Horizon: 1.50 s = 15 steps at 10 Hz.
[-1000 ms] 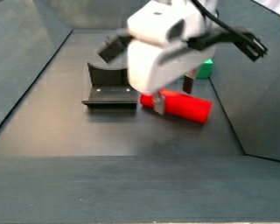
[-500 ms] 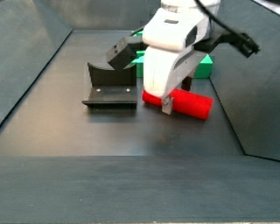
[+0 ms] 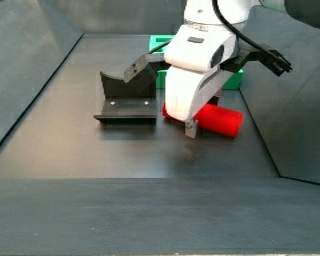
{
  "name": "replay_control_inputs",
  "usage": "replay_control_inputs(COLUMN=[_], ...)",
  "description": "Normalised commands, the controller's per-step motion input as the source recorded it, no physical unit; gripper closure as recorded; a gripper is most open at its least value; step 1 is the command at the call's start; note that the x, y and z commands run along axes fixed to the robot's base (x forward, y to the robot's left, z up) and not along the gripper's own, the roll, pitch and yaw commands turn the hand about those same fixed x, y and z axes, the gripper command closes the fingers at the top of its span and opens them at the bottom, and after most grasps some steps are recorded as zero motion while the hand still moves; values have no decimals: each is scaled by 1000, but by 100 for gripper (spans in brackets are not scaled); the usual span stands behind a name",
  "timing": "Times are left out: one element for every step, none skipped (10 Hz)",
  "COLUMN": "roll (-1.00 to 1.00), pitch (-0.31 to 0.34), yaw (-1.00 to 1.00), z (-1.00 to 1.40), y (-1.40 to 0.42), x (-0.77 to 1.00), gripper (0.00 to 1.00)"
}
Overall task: Pick up the round object. Move up. Place the round object on the fixture. Regrasp the round object. Move to above the board. Insert the round object.
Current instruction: Pick up the round object, then move up.
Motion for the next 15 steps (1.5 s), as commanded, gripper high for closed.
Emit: replay_control_inputs(roll=[0, 0, 0, 0, 0, 0, 0, 0, 0, 0, 0, 0, 28, 34, 44], pitch=[0, 0, 0, 0, 0, 0, 0, 0, 0, 0, 0, 0, 7, 49, 73], yaw=[0, 0, 0, 0, 0, 0, 0, 0, 0, 0, 0, 0, -12, -21, -26], z=[0, 0, 0, 0, 0, 0, 0, 0, 0, 0, 0, 833, 837, 715, 588], y=[0, 0, 0, 0, 0, 0, 0, 0, 0, 0, 0, 0, 87, 72, 44], x=[0, 0, 0, 0, 0, 0, 0, 0, 0, 0, 0, 0, 2, -28, -17], gripper=[100, 100, 100, 100, 100, 100, 100, 100, 100, 100, 100, 100, 100, 100, 100])
